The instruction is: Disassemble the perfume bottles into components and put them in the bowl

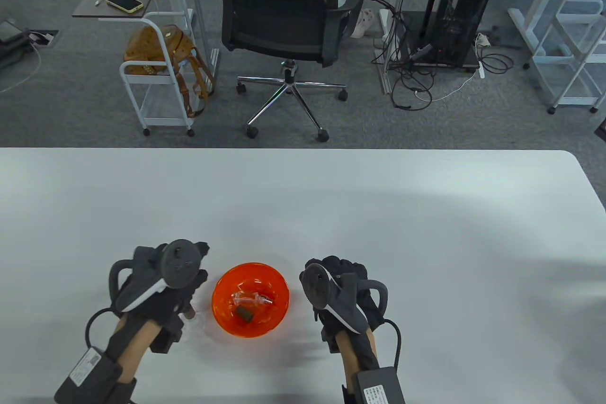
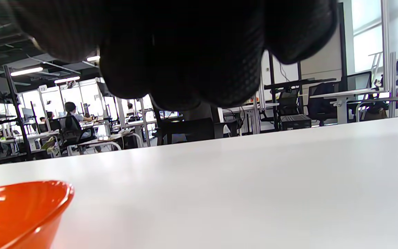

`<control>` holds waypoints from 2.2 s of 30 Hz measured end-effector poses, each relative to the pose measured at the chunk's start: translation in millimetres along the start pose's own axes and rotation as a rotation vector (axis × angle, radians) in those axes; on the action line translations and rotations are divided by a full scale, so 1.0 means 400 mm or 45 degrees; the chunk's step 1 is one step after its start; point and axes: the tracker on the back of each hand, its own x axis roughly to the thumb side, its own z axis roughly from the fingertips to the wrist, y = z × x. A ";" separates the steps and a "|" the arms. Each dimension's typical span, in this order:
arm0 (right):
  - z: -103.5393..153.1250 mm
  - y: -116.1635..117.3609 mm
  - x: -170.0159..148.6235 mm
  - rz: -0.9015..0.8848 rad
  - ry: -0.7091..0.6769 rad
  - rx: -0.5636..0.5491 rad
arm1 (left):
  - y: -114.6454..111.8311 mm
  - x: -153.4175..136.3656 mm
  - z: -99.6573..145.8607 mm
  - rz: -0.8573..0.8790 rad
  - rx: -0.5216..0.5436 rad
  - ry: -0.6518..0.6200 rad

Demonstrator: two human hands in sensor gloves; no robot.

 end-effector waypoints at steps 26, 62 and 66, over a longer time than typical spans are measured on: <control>0.000 0.024 0.003 0.021 -0.011 0.083 | -0.270 -0.264 0.026 0.208 -0.373 0.122; 0.022 -0.012 0.066 -0.116 -0.135 0.010 | -0.169 0.106 0.039 0.219 0.072 -0.435; 0.045 -0.053 0.114 -0.342 -0.212 -0.077 | -0.177 0.104 0.044 0.191 0.058 -0.435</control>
